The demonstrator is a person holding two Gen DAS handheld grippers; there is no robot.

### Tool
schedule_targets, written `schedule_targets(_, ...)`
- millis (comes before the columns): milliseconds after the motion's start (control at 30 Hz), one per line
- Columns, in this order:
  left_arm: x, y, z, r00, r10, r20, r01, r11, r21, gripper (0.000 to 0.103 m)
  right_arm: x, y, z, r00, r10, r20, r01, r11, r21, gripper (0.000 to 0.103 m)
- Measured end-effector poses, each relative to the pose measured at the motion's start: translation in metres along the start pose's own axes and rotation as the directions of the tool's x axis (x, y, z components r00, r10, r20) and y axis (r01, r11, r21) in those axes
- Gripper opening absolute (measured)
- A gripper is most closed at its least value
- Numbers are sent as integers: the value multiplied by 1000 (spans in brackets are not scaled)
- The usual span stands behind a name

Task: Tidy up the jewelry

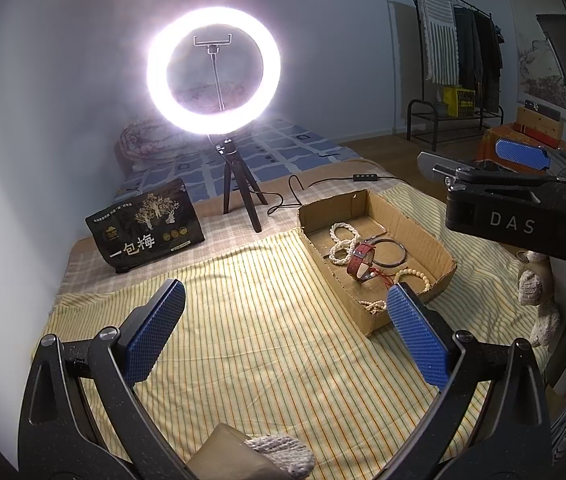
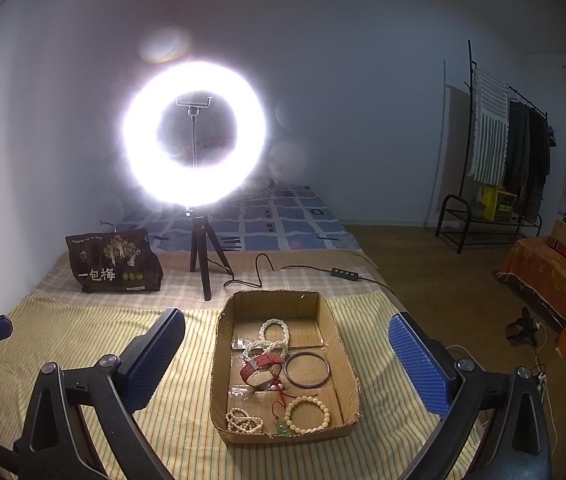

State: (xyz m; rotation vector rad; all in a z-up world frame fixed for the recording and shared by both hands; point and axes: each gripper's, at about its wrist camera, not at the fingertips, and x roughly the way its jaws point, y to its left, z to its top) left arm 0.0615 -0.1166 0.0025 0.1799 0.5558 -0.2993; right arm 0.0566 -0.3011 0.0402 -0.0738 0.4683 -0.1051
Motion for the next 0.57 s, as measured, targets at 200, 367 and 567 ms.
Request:
schedule_targets(200,0,0,0,1000,-1,-1,1,1000,1,103,0,0,0,1000,1,-3,-1,1000,-2,103)
schedule_targets(367,-1,-1,0,1000,1,0,-1,1000,0,103,1,0,0,1000,4,-5,-4,1000,-5,103)
schedule_targets(567,-2,-1,-1,1000,10,7,-10,1000,3,103,2,-1,0,1000,8,-11,-8,1000,-8,103)
